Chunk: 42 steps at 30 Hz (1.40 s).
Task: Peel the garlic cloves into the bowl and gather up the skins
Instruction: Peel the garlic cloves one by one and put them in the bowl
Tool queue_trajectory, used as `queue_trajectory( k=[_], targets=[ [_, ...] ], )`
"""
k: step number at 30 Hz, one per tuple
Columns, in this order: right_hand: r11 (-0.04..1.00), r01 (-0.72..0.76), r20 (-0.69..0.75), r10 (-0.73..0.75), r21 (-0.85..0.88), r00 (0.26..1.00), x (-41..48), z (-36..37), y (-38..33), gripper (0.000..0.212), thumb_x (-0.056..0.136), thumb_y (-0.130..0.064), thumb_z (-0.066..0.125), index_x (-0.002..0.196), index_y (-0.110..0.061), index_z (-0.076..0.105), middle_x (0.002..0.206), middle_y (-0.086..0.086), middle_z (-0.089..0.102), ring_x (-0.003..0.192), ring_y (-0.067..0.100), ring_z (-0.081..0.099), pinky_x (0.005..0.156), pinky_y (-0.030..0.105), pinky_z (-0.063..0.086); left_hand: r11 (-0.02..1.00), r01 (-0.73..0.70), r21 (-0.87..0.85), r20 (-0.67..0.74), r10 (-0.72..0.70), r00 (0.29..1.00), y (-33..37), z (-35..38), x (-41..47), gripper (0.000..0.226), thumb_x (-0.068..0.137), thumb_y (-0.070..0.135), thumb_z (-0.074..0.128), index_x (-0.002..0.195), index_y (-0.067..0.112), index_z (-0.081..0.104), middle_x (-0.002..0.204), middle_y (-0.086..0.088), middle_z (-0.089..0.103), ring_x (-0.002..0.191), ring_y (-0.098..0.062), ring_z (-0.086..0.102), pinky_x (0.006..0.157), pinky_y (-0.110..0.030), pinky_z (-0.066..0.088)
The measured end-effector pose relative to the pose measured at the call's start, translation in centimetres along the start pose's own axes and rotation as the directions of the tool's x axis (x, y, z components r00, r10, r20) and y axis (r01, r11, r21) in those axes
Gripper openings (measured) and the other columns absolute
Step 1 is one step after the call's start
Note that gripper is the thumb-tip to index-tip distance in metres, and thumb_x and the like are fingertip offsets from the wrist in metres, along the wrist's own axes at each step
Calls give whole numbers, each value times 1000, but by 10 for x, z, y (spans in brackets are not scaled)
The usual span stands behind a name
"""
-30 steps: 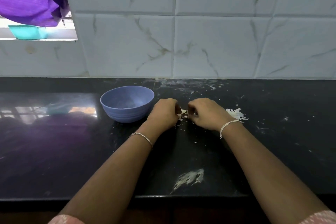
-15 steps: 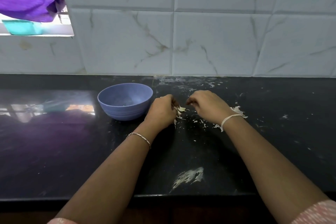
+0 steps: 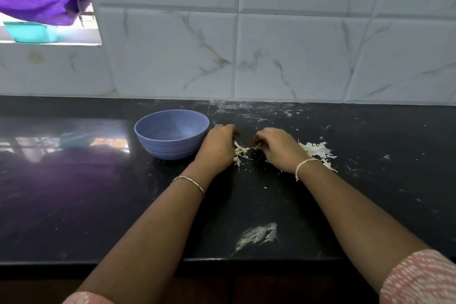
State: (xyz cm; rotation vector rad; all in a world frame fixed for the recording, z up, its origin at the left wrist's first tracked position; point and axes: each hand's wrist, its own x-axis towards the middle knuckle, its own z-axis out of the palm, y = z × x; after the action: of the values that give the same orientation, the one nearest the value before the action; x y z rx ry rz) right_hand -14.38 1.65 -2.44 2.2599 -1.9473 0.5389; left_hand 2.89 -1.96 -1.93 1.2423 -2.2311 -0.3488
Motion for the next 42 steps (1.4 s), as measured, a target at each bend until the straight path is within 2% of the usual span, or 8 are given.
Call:
queue_trajectory(
  k=[6, 9, 15, 22, 25, 29, 33, 42],
  targets=[
    [993, -56, -232, 29, -108, 972, -11, -10, 8, 18, 93, -6, 54, 102, -17, 66, 110, 1, 61, 105, 24, 53, 89, 38, 43, 998, -64, 20, 120, 62, 991, -3, 2, -6, 45, 94, 3, 45, 137, 11, 53, 142, -13, 49, 134, -25, 42, 110, -30, 32],
    [992, -66, -353, 101, 110, 930, -10, -14, 3, 19, 90, -4, 57, 100, -18, 66, 100, -2, 66, 97, 19, 57, 87, 36, 45, 992, -112, 65, 262, 91, 961, -5, 10, -5, 46, 98, 29, 52, 143, 16, 47, 152, -9, 40, 143, -23, 31, 117, -41, 27],
    [899, -90, -264, 220, 428, 939, -6, -10, -2, 26, 95, -5, 55, 109, -19, 72, 101, -5, 65, 80, 9, 58, 74, 21, 46, 992, -121, 49, 170, 111, 979, -11, 8, -4, 28, 95, 30, 61, 118, 15, 65, 119, -6, 66, 108, -19, 60, 90, -30, 48],
    [455, -50, -171, 432, 889, 885, -9, -31, 4, 9, 98, -1, 52, 101, -7, 57, 90, 7, 72, 77, 9, 68, 73, 18, 55, 985, -172, -16, 24, 172, 985, -3, 6, -5, 23, 96, 19, 57, 116, 15, 67, 120, -4, 65, 112, -20, 57, 94, -33, 47],
    [364, -33, -166, 501, 931, 849, -10, -35, 12, 11, 100, -6, 51, 93, -14, 52, 86, 3, 72, 72, 9, 69, 67, 18, 55, 946, -301, 117, 129, 286, 950, 12, 15, -8, 32, 98, 33, 52, 122, 15, 64, 130, -5, 62, 123, -23, 54, 108, -42, 38],
    [533, -98, -231, 516, 840, 825, -7, -29, 13, 10, 99, -15, 55, 90, -18, 53, 83, 1, 65, 64, 11, 58, 60, 23, 50, 878, -410, 249, 381, 300, 874, 47, 40, -16, 58, 103, 47, 30, 146, 9, 40, 156, -8, 34, 146, -23, 27, 121, -50, 6],
    [630, -106, -281, 483, 770, 829, -6, -27, 12, 8, 96, -17, 60, 89, -21, 57, 83, -4, 62, 72, 11, 57, 65, 27, 47, 898, -387, 208, 431, 271, 861, 65, 59, -11, 64, 104, 46, 24, 152, 4, 22, 161, -15, 19, 150, -27, 13, 121, -48, 2],
    [569, -53, -268, 465, 821, 844, -7, -29, 7, 14, 90, -4, 67, 88, -18, 66, 82, 4, 74, 71, 9, 71, 69, 20, 56, 934, -358, -3, 295, 343, 892, 67, 54, -5, 31, 103, 19, 38, 127, 5, 51, 136, -15, 55, 127, -29, 49, 116, -51, 22]
  ],
)
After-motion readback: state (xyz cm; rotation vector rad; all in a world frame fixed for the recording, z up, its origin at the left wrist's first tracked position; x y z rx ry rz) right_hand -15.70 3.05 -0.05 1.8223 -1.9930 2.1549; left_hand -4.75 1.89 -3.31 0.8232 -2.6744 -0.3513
